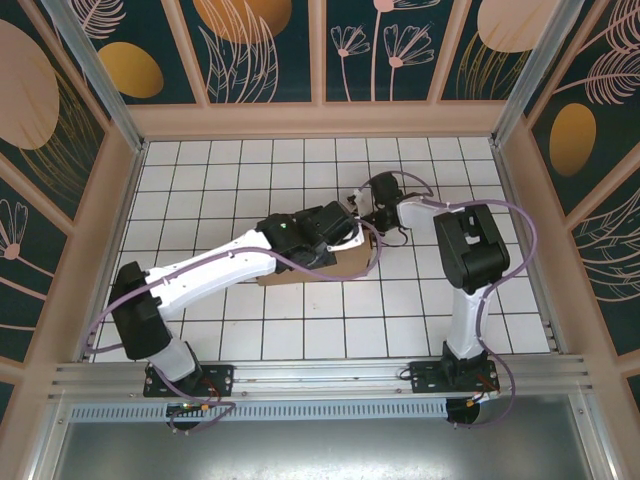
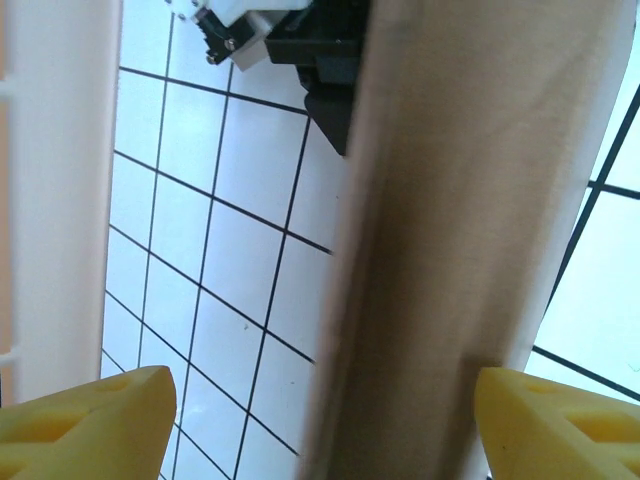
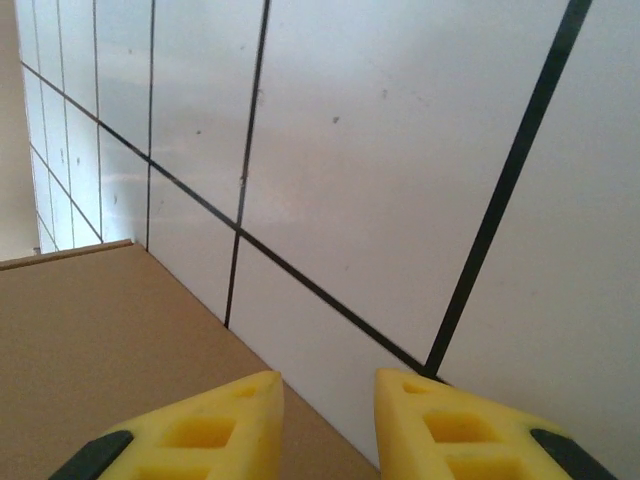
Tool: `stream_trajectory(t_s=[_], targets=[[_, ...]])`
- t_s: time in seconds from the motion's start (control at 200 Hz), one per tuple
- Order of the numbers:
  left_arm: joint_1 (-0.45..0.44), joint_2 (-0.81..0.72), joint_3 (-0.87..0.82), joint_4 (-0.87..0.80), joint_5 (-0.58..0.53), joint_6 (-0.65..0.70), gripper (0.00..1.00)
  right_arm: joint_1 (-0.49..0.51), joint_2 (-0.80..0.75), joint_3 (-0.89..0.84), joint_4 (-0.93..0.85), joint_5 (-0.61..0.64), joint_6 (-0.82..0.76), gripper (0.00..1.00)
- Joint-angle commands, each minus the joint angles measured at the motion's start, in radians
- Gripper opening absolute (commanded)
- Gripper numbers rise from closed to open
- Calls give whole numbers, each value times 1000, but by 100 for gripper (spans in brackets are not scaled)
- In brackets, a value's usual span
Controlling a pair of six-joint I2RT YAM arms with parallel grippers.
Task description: Fold the paper box
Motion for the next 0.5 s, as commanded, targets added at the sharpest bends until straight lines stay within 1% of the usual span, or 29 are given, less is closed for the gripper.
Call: stream_trajectory(t_s=[0.0,0.165,0.225,0.29,0.33,0.37,0.405,0.455,0.475,0.495], targets=[[10,-84,7,35,68,-43,77,4,-85,-39,49,6,11,30],[10,-176,-35,86,194,-86,77,4,-127,-93,106,30,35,30],[9,-201,-47,116,205,-109,76,4,-140,-107,127,40,42,30],[10,-224,-58,172,167,-152,76,2,-154,-116,141,62,51,30],[10,-237,-65,218,101,-217,79,1,-166,-126,158,84,61,29],[12,-245,-58,249,33,-284,81,-3,-184,-142,178,101,75,29],[17,-250,-51,267,-3,-334,80,-9,-201,-160,200,109,88,28],[36,-263,-55,295,-10,-414,77,-14,-223,-186,229,120,107,27],[44,-272,-57,308,-7,-447,80,-17,-234,-198,241,126,117,26],[52,-281,-61,321,-1,-484,87,-19,-243,-212,255,132,127,26]])
